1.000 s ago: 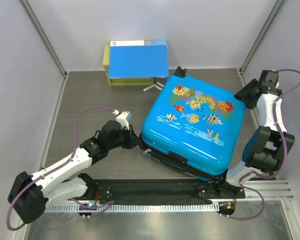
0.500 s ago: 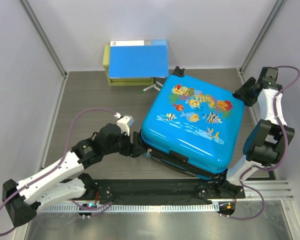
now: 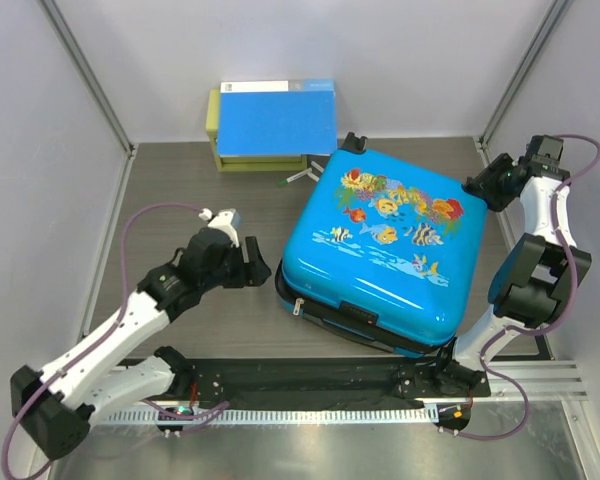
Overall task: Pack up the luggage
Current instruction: Zip the luggage at the center of the board.
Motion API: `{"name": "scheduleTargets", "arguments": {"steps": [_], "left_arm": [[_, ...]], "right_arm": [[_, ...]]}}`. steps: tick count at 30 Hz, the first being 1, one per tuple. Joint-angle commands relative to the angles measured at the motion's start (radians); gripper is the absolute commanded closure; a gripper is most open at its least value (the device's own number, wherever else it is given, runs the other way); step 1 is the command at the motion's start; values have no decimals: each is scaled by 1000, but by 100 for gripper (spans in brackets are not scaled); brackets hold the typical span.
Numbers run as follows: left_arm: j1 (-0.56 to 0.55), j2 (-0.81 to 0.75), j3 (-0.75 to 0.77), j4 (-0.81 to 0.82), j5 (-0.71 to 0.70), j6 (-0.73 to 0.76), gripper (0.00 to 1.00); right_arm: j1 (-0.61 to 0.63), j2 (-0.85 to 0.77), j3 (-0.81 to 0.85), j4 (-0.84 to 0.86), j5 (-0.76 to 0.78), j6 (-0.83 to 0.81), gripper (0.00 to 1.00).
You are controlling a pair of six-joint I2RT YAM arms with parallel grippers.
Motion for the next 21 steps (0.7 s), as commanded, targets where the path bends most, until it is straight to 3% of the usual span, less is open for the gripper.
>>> {"name": "scheduleTargets", "arguments": {"steps": [1, 5, 11, 20, 21], "left_arm": [[65, 148, 106, 55, -74, -27, 27], [76, 315, 182, 108, -50, -32, 30], [76, 443, 305, 148, 35, -40, 32], [38, 380, 296, 296, 177, -124, 33], [30, 374, 302, 309, 179, -139, 33]], "right_arm": [[14, -17, -47, 45, -131, 42, 99], [14, -51, -90, 51, -133, 47, 99], [14, -80, -136, 51, -128, 53, 99], [26, -129, -159, 30, -120, 87, 99], [28, -131, -156, 21, -110, 85, 93]]}}
